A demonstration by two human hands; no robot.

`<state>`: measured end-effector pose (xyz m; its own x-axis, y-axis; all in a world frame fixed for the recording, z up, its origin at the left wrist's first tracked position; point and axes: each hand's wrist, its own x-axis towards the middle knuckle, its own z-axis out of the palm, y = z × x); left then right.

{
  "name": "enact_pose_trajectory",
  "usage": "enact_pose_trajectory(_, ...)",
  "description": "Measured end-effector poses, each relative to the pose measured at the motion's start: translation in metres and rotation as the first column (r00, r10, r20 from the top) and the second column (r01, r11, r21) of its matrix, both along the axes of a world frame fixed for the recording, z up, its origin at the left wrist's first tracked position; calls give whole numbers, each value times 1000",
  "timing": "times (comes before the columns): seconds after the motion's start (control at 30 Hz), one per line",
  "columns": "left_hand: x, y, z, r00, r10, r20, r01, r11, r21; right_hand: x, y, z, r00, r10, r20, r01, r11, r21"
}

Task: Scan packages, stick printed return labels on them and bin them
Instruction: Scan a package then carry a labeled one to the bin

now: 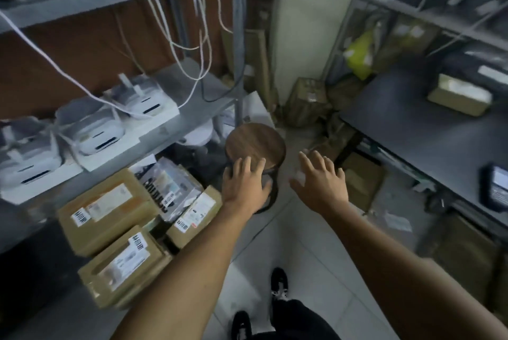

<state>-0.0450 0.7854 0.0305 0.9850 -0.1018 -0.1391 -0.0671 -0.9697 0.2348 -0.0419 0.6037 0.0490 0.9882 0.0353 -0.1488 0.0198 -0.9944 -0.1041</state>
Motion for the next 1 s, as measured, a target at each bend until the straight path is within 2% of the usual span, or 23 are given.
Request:
enact_pose_trajectory(0.23, 9, -121, 26, 977, -215, -8, 214, 975, -53, -35, -114, 10, 963, -265, 53, 262, 964, 56)
enact_pose_trajectory(0.37, 25, -196, 42, 957, -288, 24, 288, 957, -32, -41, -189, 15, 920, -388, 61, 382, 920, 90)
enact_pose_trajectory(0.67, 59, -368, 68, 924, -372, 89, 375, 927, -18, -26, -345, 29, 864, -494, 102, 473, 863, 174)
enact_pose_trajectory(1.0, 128, -475, 69, 884, -463, 60, 463, 886, 21, 23, -447, 31, 807, -584, 92, 563, 807, 180)
